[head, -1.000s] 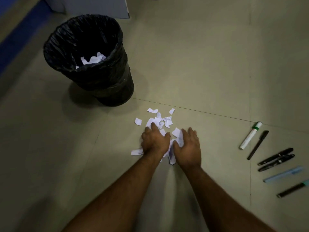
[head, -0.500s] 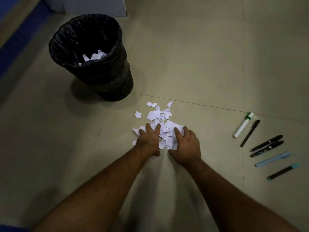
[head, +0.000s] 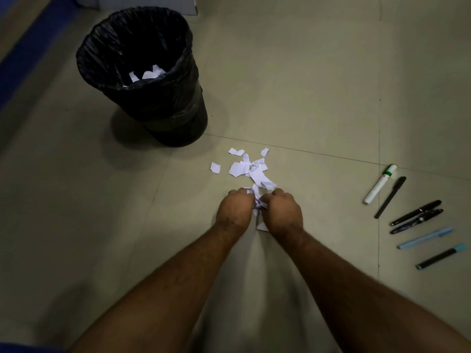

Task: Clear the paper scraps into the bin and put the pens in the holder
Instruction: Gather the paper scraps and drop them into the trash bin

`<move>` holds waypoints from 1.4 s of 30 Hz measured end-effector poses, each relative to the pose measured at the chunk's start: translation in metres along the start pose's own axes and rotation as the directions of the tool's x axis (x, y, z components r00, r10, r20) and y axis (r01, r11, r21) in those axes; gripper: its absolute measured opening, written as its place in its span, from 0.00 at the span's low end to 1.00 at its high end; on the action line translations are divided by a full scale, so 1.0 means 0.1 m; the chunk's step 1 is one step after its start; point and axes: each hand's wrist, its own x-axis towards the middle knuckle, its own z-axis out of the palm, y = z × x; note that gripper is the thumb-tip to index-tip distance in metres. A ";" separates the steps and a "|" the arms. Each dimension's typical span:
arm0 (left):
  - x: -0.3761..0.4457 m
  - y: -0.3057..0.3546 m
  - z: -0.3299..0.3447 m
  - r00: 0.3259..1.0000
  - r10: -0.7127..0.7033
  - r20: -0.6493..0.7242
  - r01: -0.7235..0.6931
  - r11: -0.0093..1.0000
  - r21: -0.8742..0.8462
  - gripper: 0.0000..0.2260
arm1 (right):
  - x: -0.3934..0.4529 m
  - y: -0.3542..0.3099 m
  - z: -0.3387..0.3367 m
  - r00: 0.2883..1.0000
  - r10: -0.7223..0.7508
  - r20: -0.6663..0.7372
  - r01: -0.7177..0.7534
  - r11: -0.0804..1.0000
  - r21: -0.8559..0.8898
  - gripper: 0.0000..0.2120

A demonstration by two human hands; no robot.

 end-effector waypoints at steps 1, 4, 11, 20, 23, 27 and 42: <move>0.01 0.00 0.01 1.000 0.004 0.026 -0.004 1.000 -0.009 0.13 | 0.00 0.02 -0.01 1.000 0.000 0.002 0.000 1.000 0.029 0.10; 0.02 -0.03 -0.03 0.999 -0.032 0.002 0.032 0.996 -0.080 0.12 | -0.02 0.08 -0.06 0.999 0.051 0.000 -0.050 0.970 0.239 0.10; 0.06 -0.08 -0.49 0.925 -0.362 -0.112 0.257 0.817 -0.516 0.11 | 0.12 -0.08 -0.35 0.944 0.328 -0.027 -0.238 0.735 0.635 0.11; 0.16 -0.37 -1.58 0.853 -0.457 -0.253 0.191 0.724 -0.663 0.03 | 0.48 -0.81 -1.08 0.928 0.347 -0.140 -0.079 0.547 0.834 0.09; 0.10 -0.47 -2.06 0.807 -0.464 -0.364 0.132 0.743 -0.656 0.04 | 0.61 -1.10 -1.44 0.928 0.305 -0.214 0.040 0.489 0.872 0.08; 0.08 -0.68 -2.69 0.714 -0.491 -0.499 0.056 0.750 -0.659 0.07 | 0.90 -1.60 -1.81 0.922 0.269 -0.280 0.122 0.483 0.867 0.15; 0.27 -1.67 -2.93 0.775 -0.440 -0.453 0.108 0.799 -0.592 0.09 | 1.45 -2.80 -2.31 0.987 -0.015 -0.159 0.103 0.821 0.561 0.20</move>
